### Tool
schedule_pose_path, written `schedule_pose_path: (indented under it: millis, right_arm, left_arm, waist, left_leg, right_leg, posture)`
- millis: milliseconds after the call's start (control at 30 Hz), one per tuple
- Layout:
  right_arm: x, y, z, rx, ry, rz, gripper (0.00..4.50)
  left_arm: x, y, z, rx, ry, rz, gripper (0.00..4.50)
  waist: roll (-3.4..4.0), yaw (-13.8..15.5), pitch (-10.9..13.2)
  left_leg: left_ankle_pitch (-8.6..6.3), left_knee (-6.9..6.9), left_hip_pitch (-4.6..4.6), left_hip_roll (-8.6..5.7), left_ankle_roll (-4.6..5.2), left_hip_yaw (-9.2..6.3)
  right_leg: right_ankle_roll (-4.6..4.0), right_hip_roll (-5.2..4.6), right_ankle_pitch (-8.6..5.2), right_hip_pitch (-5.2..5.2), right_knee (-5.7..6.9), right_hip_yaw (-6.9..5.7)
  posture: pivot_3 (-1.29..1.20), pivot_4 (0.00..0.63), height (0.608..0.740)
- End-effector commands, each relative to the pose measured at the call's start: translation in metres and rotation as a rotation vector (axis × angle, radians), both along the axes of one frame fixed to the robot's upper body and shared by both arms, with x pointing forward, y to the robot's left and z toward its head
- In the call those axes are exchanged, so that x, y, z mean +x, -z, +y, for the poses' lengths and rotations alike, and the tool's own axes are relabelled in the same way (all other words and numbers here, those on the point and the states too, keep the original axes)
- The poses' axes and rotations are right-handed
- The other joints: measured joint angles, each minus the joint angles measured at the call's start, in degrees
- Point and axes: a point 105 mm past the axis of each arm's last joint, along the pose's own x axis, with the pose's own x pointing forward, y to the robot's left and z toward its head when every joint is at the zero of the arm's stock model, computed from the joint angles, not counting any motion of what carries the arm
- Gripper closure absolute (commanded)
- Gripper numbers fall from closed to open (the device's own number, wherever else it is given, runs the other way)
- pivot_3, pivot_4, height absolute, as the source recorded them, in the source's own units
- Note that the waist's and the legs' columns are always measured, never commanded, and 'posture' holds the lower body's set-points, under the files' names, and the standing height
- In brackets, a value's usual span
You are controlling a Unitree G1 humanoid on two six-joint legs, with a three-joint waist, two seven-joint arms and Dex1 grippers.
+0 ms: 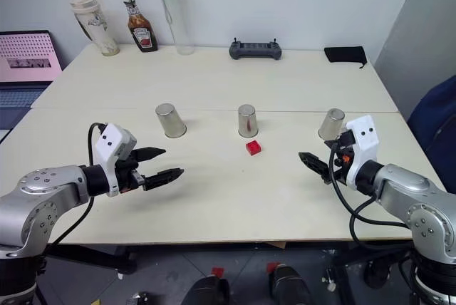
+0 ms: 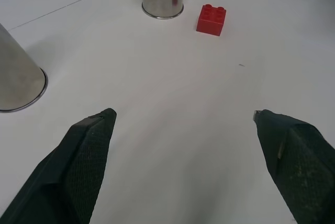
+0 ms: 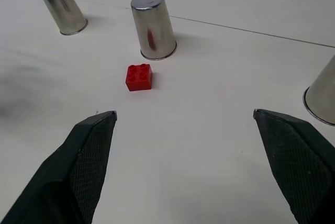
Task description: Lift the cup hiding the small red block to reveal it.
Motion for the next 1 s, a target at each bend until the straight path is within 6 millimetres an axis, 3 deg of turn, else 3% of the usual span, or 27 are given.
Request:
schedule_pose_path:
  millis: [33,200,1000]
  right_arm:
    - [-0.0058,-0.0119,-0.0007,-0.006,-0.023,-0.044,0.05]
    - [-0.0084,-0.0098,-0.001,-0.011,-0.029,-0.038,0.05]
    - [-0.0121,-0.0043,0.003,-0.015,-0.054,-0.024,0.05]
  left_arm:
    - [0.0054,-0.0177,0.0057,0.035,-0.026,-0.074,0.0]
    - [0.0003,-0.0172,-0.0037,0.007,0.03,-0.039,0.0]
    - [-0.0017,-0.0132,-0.0005,0.019,0.045,-0.017,0.0]
  waist:
    - [0.0,0.0,0.0]
    - [0.0,0.0,0.0]
    - [0.0,0.01,0.0]
  left_leg:
    - [0.0,0.0,0.0,0.0,0.0,0.0]
    - [0.0,0.0,0.01,0.0,0.0,0.0]
    - [0.0,0.01,0.01,0.01,0.0,0.0]
  right_leg:
    - [0.0,0.0,0.0,0.0,0.0,0.0]
    - [0.0,0.0,0.0,0.01,0.0,0.0]
    - [0.0,0.0,0.0,0.0,0.01,0.0]
  posture:
    - [0.0,0.15,0.74]
    - [0.0,0.15,0.74]
    - [0.0,0.15,0.74]
